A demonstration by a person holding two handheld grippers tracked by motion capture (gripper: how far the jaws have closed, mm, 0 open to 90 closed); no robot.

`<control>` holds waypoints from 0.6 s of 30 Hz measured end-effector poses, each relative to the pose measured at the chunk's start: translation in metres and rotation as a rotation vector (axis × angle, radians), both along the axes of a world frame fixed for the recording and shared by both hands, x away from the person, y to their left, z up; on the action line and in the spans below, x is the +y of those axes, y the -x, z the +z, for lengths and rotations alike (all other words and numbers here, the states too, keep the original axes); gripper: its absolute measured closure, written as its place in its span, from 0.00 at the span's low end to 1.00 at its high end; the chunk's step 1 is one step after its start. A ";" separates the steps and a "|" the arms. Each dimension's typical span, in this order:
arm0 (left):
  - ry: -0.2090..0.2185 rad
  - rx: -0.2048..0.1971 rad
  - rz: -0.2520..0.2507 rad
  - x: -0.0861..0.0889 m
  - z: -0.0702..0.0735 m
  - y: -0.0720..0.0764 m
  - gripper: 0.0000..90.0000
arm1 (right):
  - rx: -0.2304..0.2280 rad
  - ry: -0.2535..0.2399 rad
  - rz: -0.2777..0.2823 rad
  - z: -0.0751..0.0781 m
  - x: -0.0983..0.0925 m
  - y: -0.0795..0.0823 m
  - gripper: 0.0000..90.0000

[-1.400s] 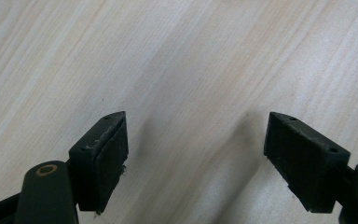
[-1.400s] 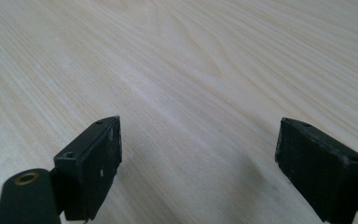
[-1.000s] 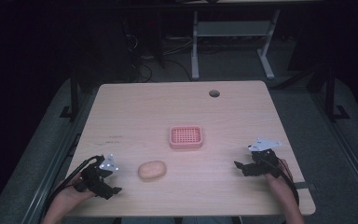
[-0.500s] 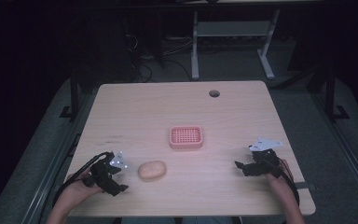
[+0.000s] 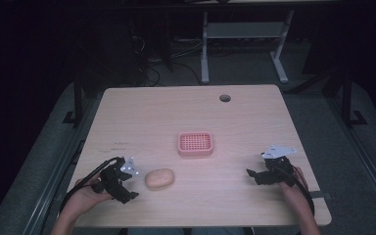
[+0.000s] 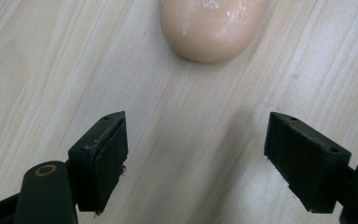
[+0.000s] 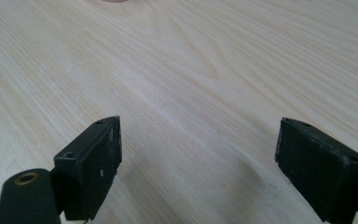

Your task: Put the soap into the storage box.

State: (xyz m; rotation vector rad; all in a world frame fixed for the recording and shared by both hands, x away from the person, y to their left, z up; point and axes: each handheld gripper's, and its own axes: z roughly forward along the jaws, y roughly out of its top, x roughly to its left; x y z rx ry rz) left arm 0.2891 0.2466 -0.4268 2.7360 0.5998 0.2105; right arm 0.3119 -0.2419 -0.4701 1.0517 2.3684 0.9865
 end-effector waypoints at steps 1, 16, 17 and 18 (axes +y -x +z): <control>0.003 0.000 0.000 -0.001 0.000 0.000 0.24 | 0.001 -0.003 -0.001 0.000 0.000 0.000 0.15; -0.002 -0.003 -0.031 -0.017 0.005 -0.008 0.24 | 0.000 -0.002 0.007 0.000 0.000 0.000 0.15; -0.006 -0.004 -0.038 -0.018 0.005 -0.009 0.24 | 0.001 -0.003 0.005 0.000 0.000 0.000 0.15; -0.003 0.000 -0.034 -0.019 0.005 -0.009 0.24 | 0.000 -0.004 0.005 0.000 0.000 0.000 0.15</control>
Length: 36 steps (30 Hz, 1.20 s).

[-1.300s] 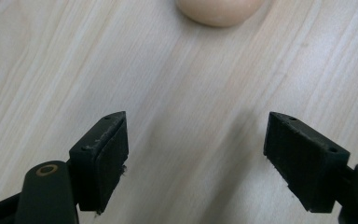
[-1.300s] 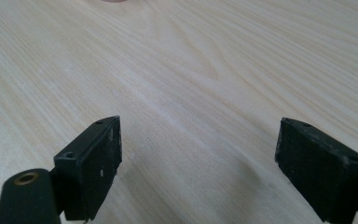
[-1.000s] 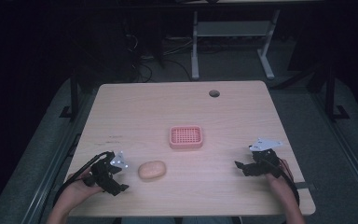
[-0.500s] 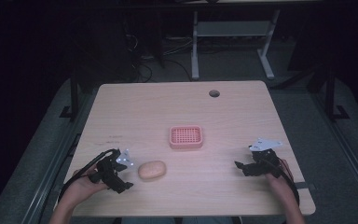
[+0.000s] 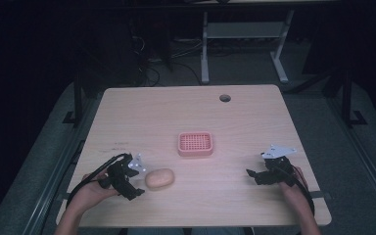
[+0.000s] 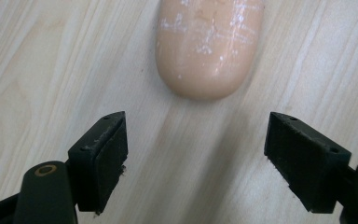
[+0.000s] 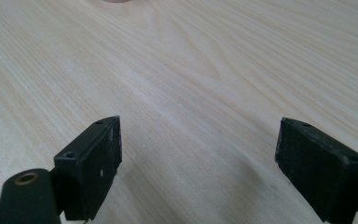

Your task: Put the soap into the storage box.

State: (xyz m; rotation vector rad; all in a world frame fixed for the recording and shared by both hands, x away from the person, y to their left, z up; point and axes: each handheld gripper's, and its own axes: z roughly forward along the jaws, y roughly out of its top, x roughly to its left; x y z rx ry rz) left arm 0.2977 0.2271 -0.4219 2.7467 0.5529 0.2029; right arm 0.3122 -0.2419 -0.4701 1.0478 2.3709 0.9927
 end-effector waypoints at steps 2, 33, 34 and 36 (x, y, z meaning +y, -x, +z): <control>-0.003 0.001 -0.005 -0.002 0.000 -0.001 0.24 | -0.003 0.001 0.002 0.000 0.000 0.000 0.15; -0.015 0.016 -0.065 -0.033 0.000 -0.015 0.24 | 0.001 0.003 0.011 0.000 0.000 0.000 0.15; -0.013 0.016 -0.067 -0.033 0.000 -0.015 0.24 | 0.001 0.002 0.010 0.000 0.000 0.000 0.15; -0.011 0.019 -0.062 -0.034 0.000 -0.015 0.24 | 0.000 0.002 0.011 0.000 0.000 0.000 0.15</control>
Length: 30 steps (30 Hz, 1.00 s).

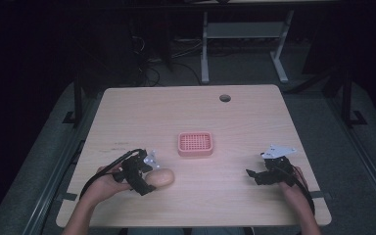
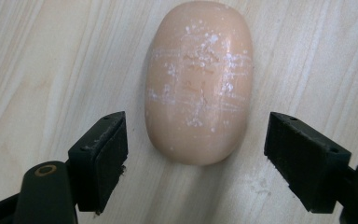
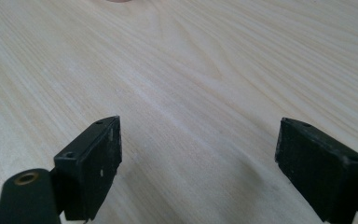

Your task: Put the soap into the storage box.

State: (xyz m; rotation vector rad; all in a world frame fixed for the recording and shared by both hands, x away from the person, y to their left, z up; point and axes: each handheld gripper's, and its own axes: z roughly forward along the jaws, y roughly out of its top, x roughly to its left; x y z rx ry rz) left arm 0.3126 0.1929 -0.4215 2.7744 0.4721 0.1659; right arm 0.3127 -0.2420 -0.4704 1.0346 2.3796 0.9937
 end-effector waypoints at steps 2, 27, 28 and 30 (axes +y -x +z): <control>-0.002 0.001 -0.006 -0.001 0.000 -0.001 0.24 | 0.001 0.000 -0.001 0.000 0.000 0.000 0.15; -0.010 0.026 -0.018 -0.012 -0.006 -0.008 0.24 | -0.001 -0.003 0.000 0.000 0.000 0.000 0.15; -0.011 0.027 -0.018 -0.012 -0.006 -0.008 0.24 | -0.001 -0.003 0.000 0.000 0.000 0.000 0.15; -0.011 0.031 -0.018 -0.014 -0.007 -0.009 0.24 | -0.002 -0.002 0.000 0.000 0.000 0.000 0.15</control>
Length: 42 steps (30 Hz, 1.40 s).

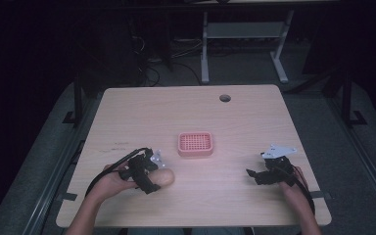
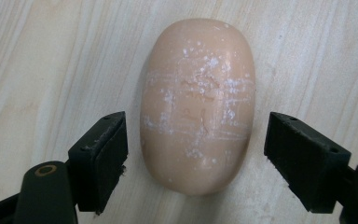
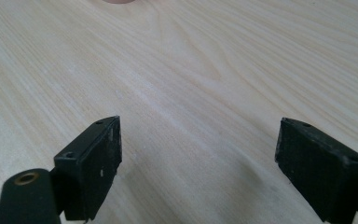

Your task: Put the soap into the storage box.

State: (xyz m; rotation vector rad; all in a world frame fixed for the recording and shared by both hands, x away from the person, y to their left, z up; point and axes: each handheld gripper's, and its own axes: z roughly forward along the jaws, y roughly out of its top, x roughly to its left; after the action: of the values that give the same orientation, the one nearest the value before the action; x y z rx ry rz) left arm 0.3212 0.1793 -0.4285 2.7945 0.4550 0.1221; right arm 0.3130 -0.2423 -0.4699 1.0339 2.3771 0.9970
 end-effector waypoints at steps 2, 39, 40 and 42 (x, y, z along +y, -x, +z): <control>-0.002 0.003 -0.002 -0.001 -0.001 0.000 0.24 | 0.001 0.001 0.000 0.000 0.000 0.000 0.15; -0.010 0.029 -0.022 -0.014 -0.007 -0.004 0.23 | 0.003 0.002 0.002 0.000 0.000 0.000 0.15; -0.011 0.028 -0.024 -0.014 -0.008 -0.004 0.23 | 0.004 0.002 0.002 0.000 0.000 0.000 0.15; -0.016 0.028 -0.025 -0.014 -0.008 -0.004 0.23 | 0.004 0.002 0.002 0.000 0.000 0.000 0.15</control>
State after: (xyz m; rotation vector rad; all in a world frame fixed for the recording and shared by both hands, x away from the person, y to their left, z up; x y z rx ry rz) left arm 0.3251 0.1649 -0.4368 2.8195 0.4268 0.0811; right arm 0.3133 -0.2423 -0.4697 1.0335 2.3823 0.9935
